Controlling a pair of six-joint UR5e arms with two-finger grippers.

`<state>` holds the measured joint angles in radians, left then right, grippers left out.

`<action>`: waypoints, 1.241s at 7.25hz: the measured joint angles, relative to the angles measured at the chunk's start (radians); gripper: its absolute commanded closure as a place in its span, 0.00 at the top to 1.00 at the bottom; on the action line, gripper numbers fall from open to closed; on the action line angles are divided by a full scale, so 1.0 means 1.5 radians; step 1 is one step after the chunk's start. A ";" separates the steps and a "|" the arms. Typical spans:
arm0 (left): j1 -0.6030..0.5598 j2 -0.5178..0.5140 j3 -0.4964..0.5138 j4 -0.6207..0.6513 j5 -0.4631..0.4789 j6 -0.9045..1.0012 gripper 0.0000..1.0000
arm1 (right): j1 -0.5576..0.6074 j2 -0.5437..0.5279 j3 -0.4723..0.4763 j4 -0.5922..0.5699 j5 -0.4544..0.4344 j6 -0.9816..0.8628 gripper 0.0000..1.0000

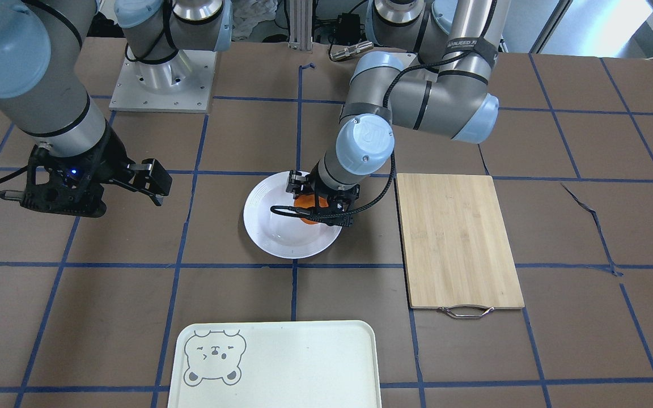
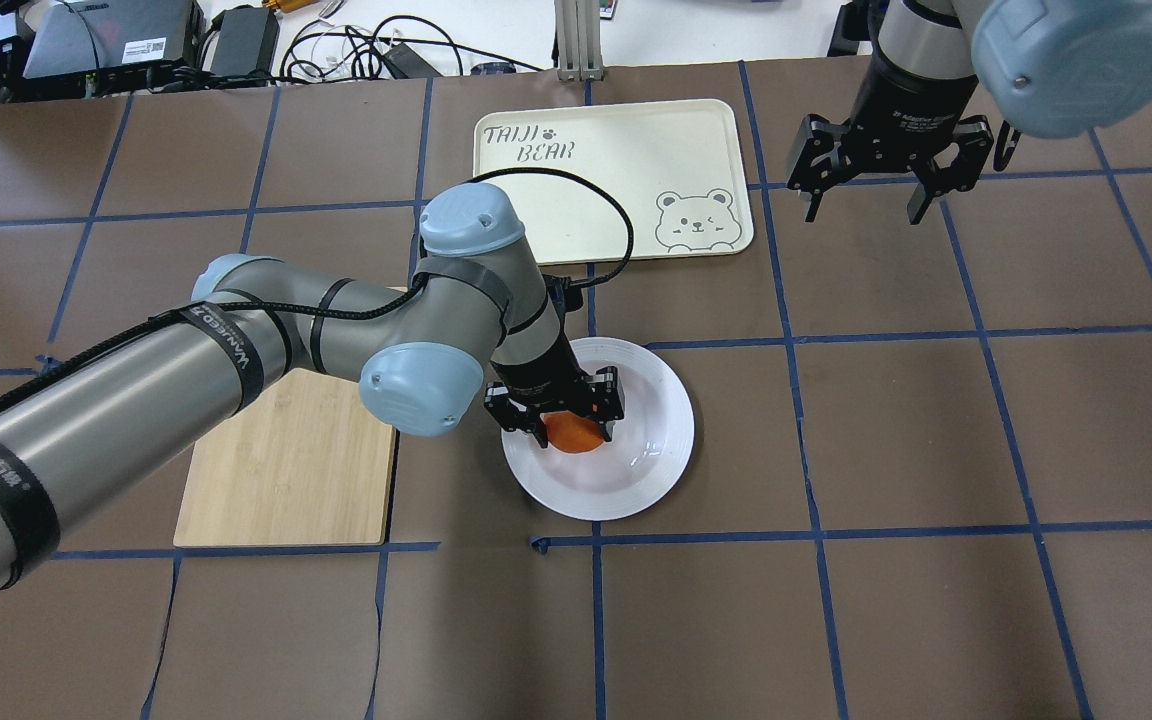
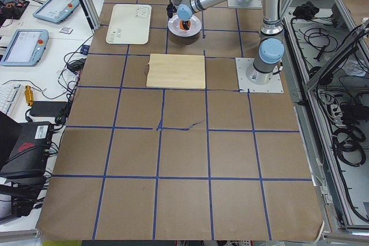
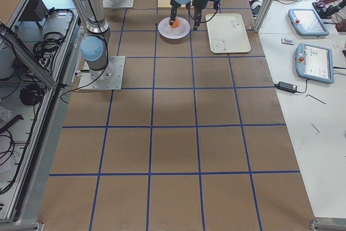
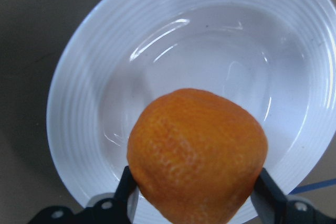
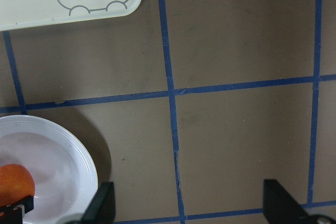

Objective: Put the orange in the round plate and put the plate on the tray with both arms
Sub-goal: 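Carry the orange with the left gripper and release it onto the white plate, then raise the left gripper away from the plate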

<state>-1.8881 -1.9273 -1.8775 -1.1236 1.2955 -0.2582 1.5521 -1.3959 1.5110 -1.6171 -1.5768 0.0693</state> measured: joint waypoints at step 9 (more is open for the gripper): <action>0.175 0.144 0.279 -0.323 0.163 0.150 1.00 | -0.015 0.005 0.002 0.001 0.007 0.003 1.00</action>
<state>-1.6250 -1.7113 -1.4596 -1.6087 1.5394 -0.0334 1.5303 -1.3887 1.5147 -1.6162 -1.5670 0.0733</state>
